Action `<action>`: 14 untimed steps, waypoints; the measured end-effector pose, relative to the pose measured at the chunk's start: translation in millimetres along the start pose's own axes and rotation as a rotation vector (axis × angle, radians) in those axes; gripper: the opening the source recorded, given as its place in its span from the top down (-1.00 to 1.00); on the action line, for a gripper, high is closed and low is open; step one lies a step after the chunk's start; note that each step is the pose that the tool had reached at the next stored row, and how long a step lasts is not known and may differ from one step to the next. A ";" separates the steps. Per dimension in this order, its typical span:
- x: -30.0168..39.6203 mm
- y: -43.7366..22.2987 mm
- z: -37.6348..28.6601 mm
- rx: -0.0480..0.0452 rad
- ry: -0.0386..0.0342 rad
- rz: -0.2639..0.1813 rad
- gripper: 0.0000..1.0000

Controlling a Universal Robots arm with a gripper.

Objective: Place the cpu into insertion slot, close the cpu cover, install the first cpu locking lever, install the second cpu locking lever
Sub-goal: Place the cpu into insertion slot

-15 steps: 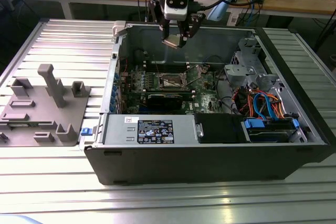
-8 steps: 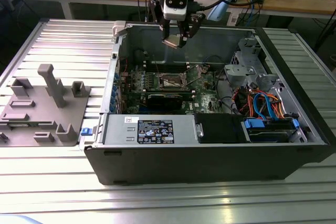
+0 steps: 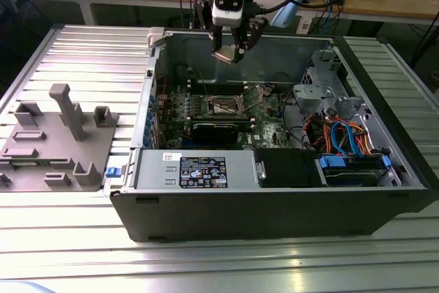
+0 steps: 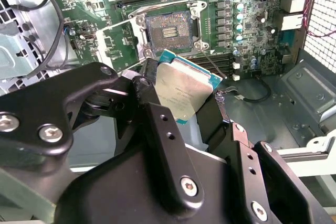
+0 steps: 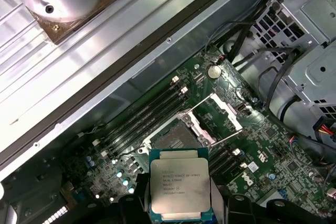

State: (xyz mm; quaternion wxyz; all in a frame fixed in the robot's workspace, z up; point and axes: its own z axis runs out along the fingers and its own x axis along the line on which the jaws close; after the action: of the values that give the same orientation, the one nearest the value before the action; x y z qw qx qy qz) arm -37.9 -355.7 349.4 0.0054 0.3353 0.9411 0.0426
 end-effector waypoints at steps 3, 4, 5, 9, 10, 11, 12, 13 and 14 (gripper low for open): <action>0.0 0.0 0.0 -0.0001 -0.0006 0.007 -0.10; 0.0 0.0 0.1 -0.0002 -0.0009 0.010 -0.10; 0.0 0.0 0.0 -0.0002 -0.0011 0.013 -0.10; 0.0 0.0 0.1 -0.0005 -0.0023 0.026 -0.10; 0.0 0.0 0.1 -0.0005 -0.0025 0.029 -0.10; 0.0 0.0 0.1 -0.0005 -0.0026 0.031 -0.10; 0.0 0.0 0.1 -0.0006 -0.0028 0.033 -0.10; 0.0 0.0 0.1 -0.0006 -0.0030 0.036 -0.10; 0.0 0.0 0.1 -0.0007 -0.0032 0.038 -0.10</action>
State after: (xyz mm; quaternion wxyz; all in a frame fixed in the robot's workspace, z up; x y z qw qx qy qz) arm -37.9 -355.7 349.3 0.0063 0.3533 0.9345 0.0424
